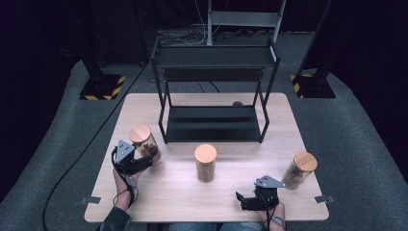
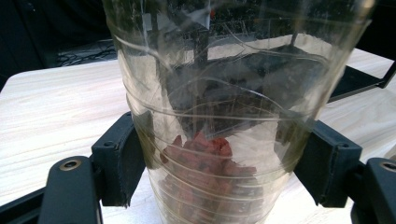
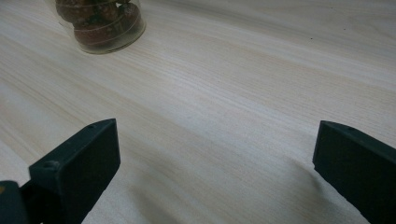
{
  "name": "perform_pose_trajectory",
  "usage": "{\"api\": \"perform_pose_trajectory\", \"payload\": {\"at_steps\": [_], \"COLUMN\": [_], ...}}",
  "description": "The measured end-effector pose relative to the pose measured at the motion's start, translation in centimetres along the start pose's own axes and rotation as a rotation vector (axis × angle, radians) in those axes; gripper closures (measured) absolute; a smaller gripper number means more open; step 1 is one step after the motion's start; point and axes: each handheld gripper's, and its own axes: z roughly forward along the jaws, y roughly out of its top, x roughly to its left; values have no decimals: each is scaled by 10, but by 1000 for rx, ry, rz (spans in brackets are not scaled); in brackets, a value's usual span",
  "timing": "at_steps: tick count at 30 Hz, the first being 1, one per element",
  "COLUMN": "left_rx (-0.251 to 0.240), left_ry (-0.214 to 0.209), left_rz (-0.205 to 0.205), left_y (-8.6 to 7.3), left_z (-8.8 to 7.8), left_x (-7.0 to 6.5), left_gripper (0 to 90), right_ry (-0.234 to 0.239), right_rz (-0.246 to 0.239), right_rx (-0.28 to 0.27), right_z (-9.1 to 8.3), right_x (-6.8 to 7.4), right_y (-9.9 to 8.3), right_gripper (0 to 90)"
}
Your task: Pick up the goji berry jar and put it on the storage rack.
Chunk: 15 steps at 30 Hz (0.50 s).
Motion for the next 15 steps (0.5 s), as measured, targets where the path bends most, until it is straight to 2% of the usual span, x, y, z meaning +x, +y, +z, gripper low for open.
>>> {"api": "perform_pose_trajectory", "payload": {"at_steps": [15], "left_rx": [7], "left_ry": [-27], "left_rz": [17], "left_y": [3], "left_z": [1], "left_x": [-6], "left_gripper": [247], "right_ry": [-1], "right_rz": [-1], "right_rx": [1], "right_z": [0], "right_x": [0], "right_y": [0], "right_gripper": [0]}}
